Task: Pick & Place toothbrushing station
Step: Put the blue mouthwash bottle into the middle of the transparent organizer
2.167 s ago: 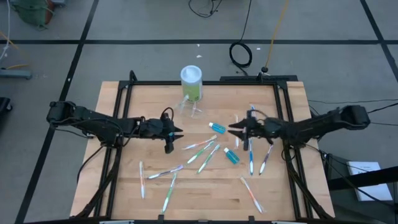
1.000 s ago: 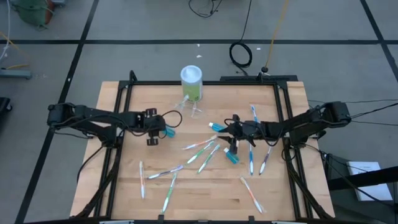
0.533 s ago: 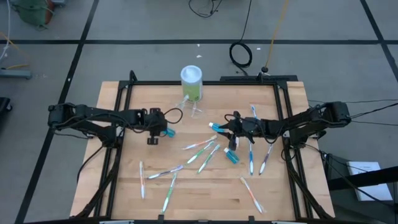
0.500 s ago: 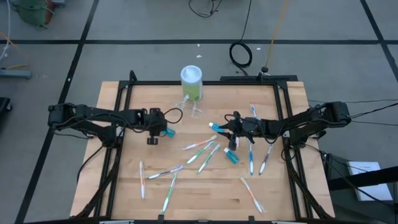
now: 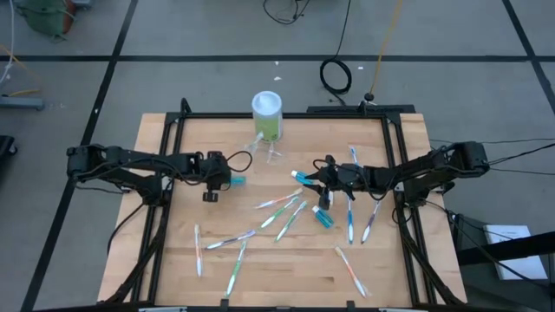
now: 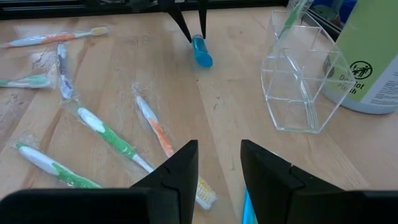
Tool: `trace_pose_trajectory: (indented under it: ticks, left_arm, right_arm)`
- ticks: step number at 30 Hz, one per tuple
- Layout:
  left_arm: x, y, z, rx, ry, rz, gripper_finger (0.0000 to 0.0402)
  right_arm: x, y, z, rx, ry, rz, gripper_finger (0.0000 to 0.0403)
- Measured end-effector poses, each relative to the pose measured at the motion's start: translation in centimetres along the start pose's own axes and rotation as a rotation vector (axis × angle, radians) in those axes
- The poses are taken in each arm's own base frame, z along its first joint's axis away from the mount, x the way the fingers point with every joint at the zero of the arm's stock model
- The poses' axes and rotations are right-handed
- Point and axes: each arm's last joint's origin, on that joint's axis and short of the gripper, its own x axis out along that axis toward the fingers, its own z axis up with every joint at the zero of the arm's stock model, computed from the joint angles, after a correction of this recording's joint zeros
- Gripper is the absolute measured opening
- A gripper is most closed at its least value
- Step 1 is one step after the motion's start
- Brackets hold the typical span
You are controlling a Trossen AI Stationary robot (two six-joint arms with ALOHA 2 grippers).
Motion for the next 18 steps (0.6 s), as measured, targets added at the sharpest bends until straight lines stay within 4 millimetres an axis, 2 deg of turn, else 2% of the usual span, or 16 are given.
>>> trace_pose_trajectory:
  ticks: [12, 18]
  left_arm:
    - [0.01, 0.1, 0.55, -0.079, -0.068, -0.017, 0.012]
    - [0.97, 0.07, 0.84, -0.16, -0.062, -0.022, 0.012]
  right_arm:
    - [0.0, 0.01, 0.0, 0.0, 0.0, 0.0, 0.0116]
    - [0.0, 0.01, 0.0, 0.0, 0.0, 0.0, 0.0116]
